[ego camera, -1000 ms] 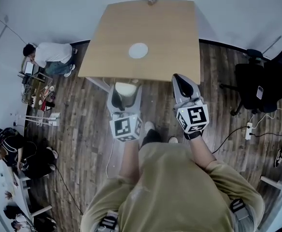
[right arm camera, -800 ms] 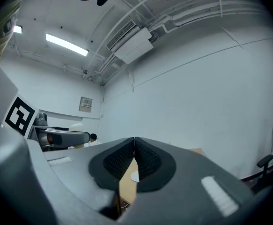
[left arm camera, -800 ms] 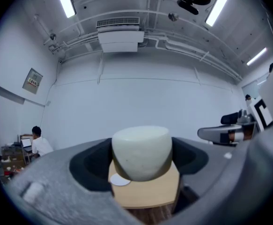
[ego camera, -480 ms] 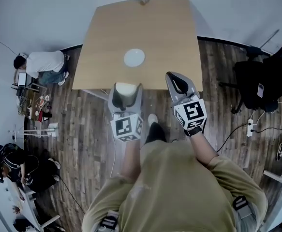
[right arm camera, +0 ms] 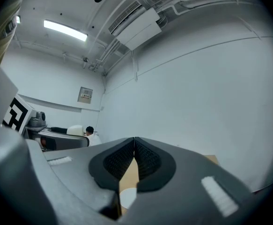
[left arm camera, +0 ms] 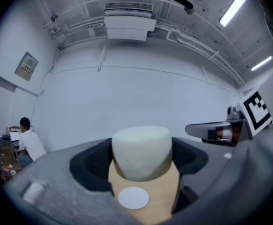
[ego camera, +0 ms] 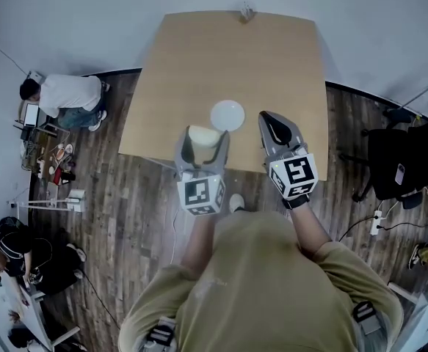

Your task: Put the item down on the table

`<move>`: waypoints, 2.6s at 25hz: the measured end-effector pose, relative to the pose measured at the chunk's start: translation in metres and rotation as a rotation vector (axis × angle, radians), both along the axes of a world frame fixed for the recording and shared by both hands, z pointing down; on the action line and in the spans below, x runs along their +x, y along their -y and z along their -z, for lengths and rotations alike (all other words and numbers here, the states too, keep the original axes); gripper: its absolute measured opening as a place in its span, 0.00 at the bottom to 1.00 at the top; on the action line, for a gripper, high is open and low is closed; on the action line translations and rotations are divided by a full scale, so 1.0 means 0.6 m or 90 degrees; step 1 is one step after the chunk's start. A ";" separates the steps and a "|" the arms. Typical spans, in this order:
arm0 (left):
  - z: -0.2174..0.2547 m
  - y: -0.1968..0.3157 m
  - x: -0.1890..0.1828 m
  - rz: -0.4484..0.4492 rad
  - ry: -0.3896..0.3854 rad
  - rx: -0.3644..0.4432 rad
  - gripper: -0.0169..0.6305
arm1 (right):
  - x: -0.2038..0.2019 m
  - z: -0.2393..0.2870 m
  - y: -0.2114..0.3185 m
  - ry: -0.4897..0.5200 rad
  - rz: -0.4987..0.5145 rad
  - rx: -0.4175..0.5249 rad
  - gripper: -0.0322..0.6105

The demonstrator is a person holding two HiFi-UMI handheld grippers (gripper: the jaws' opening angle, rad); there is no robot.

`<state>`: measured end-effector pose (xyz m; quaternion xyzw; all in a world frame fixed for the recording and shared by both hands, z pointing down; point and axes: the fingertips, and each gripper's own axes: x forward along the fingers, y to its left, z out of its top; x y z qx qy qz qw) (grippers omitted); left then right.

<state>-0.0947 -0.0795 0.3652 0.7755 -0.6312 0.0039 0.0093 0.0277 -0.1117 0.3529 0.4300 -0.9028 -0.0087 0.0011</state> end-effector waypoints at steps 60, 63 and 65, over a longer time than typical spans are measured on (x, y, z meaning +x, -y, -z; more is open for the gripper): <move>-0.645 0.376 0.020 -0.359 0.456 -0.662 0.62 | -0.016 -0.397 0.359 -0.051 -0.033 -0.339 0.06; -0.620 0.372 0.023 -0.344 0.437 -0.638 0.62 | -0.008 -0.380 0.352 -0.046 -0.038 -0.327 0.06; -0.596 0.367 0.021 -0.328 0.415 -0.616 0.61 | -0.004 -0.367 0.343 -0.044 -0.042 -0.318 0.06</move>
